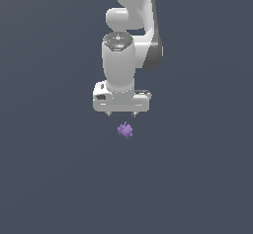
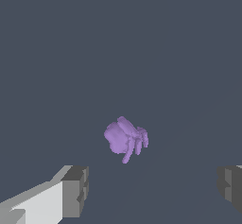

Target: Pick up the object and move it to a goal position.

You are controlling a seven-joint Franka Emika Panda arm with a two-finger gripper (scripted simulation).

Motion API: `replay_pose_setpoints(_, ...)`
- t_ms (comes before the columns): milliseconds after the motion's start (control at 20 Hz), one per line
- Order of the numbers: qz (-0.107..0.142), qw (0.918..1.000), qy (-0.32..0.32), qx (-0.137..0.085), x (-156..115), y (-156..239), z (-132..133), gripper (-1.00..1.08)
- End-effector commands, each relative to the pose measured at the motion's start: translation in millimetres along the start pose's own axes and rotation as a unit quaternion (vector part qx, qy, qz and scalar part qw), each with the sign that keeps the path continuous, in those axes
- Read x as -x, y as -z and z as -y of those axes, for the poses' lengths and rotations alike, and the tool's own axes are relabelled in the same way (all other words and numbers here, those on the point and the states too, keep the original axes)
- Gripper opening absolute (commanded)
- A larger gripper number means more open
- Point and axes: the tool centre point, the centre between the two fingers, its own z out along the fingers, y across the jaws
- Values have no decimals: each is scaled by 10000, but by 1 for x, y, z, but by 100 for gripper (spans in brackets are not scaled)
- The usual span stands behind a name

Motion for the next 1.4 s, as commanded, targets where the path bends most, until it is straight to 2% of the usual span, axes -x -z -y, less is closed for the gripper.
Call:
replay_pose_setpoints(0, 0, 10000, 0, 0, 0, 0, 0, 100)
replay_pose_setpoints(550, 92, 9995, -264, 114, 9, -6, -34, 100)
replay_pose_setpoints(950, 95, 9998, -104, 112, 9, -9, -31, 100)
replay_pose_setpoints(1350, 119, 9984, 548, 112, 8, -26, -25, 100)
